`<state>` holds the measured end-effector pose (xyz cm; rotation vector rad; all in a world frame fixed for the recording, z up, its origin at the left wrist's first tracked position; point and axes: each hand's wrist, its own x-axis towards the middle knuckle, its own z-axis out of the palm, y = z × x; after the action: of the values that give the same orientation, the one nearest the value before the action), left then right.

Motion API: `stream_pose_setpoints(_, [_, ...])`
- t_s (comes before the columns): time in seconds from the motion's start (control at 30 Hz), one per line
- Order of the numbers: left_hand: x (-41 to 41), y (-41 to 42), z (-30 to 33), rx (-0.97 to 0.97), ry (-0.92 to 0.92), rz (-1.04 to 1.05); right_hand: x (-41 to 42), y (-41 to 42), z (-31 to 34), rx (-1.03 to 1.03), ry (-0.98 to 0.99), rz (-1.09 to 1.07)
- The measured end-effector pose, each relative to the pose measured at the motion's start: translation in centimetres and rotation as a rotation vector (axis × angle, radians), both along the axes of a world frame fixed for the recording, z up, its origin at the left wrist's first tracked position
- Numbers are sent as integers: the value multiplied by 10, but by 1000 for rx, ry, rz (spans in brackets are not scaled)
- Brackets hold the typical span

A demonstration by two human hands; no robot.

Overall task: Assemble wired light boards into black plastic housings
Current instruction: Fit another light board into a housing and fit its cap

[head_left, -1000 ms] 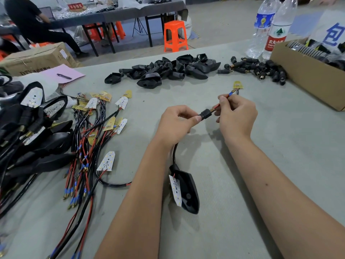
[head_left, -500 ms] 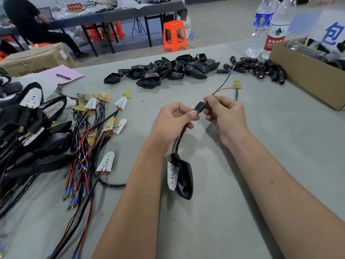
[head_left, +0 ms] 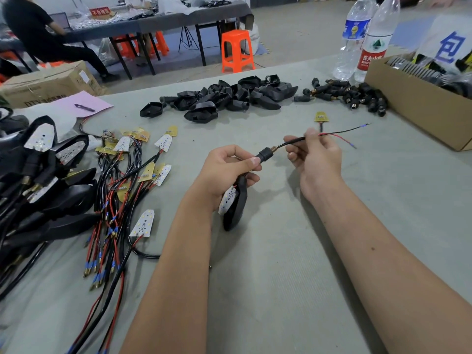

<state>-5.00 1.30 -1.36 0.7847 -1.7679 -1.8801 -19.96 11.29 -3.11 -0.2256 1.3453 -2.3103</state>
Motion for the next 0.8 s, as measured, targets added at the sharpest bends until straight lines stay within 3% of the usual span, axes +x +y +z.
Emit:
stream_pose_setpoints(0.17, [-6, 8, 0, -10, 32, 18, 5, -2, -6, 265, 290, 209])
stream_pose_setpoints(0.3, [1, 2, 2, -1, -29, -29, 3, -1, -4, 150, 163, 107])
stream_pose_setpoints(0.5, [16, -11, 7, -184, -187, -64, 2, 0, -1, 52, 29, 1])
stream_pose_setpoints(0.8, [16, -14, 1, -267, -37, 119, 5, -4, -4, 94, 102, 10])
